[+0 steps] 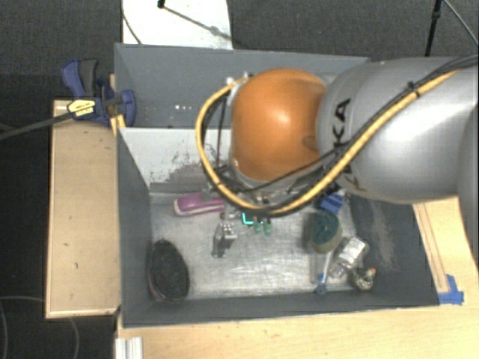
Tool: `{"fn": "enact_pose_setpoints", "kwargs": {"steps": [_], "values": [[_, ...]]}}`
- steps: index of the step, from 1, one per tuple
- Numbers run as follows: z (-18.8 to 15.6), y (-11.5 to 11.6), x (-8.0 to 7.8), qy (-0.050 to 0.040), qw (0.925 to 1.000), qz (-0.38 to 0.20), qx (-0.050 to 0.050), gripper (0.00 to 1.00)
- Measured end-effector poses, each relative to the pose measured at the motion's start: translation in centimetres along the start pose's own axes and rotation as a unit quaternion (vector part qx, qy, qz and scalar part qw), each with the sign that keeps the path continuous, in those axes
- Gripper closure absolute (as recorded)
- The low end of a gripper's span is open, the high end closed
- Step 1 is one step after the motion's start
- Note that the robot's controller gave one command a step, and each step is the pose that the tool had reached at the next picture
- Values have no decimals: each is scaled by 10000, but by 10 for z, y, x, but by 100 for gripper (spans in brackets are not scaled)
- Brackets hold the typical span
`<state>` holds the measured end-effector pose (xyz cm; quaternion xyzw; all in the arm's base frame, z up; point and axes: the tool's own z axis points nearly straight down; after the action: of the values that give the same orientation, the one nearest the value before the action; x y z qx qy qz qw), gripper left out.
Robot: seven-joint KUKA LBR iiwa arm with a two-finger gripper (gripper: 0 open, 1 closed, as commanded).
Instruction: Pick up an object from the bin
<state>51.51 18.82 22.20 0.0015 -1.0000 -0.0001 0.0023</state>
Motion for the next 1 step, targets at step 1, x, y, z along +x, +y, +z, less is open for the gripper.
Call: {"fn": "enact_pose_setpoints", "kwargs": {"steps": [1], "values": [[57, -14, -54, -31, 9994, 335, 1, 0]]}}
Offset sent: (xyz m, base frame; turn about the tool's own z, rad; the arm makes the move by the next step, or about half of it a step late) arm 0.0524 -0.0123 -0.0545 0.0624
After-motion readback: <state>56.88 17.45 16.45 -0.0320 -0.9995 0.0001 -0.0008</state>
